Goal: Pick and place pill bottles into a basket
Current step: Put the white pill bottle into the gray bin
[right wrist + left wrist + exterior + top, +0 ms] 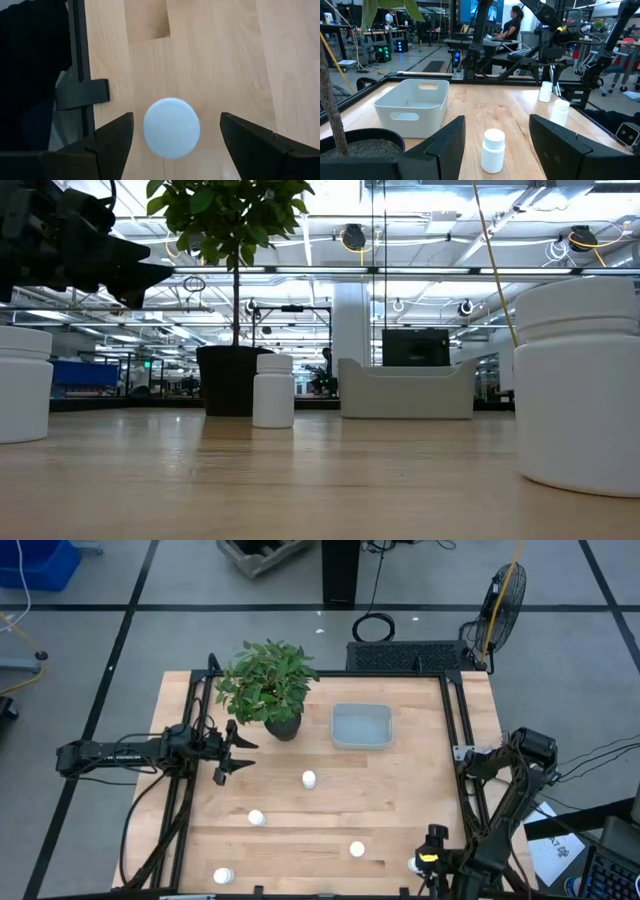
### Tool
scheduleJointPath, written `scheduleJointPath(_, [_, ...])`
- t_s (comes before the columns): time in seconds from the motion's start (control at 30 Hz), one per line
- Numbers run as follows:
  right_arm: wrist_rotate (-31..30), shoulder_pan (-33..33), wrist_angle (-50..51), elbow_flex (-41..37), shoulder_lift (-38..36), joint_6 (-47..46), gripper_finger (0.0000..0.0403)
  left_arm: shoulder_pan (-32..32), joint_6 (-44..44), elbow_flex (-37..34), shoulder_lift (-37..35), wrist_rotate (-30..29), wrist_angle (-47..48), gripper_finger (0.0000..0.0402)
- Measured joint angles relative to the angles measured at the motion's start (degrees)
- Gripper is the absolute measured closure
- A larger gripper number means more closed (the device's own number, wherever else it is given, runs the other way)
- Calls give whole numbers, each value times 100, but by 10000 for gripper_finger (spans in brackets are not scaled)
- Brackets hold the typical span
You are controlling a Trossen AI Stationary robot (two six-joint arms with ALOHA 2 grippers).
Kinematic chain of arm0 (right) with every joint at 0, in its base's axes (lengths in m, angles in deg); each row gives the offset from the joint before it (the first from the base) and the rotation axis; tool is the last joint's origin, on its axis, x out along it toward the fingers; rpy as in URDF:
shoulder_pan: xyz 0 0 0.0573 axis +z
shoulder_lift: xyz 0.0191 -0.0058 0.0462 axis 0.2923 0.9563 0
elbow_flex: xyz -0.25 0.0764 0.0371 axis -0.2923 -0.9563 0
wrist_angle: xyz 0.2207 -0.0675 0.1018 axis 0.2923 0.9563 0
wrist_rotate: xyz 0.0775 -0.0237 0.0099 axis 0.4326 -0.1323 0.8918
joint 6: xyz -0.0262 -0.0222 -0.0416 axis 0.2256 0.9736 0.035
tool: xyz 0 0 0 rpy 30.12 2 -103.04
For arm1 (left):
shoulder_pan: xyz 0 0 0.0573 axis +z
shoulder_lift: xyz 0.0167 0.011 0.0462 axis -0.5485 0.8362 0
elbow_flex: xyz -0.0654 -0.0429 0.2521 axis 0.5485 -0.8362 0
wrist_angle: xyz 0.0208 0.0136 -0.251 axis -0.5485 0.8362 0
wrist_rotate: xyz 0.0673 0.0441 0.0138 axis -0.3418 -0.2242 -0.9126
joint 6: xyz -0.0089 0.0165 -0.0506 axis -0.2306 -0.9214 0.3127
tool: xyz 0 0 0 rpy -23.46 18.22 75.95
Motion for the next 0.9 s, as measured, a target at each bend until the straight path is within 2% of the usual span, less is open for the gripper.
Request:
scheduleJointPath(0.27, [109, 0, 45, 0, -6, -91, 132, 2, 0, 0, 0, 0, 0, 178])
scheduleJointPath(0.63, [88, 0, 50, -2, -6, -43, 195, 1, 0, 0, -1, -1, 0, 178])
scheduleJointPath(0.9, [80, -55, 44, -2, -9, 183, 257, 1, 0, 0, -2, -2, 0, 178])
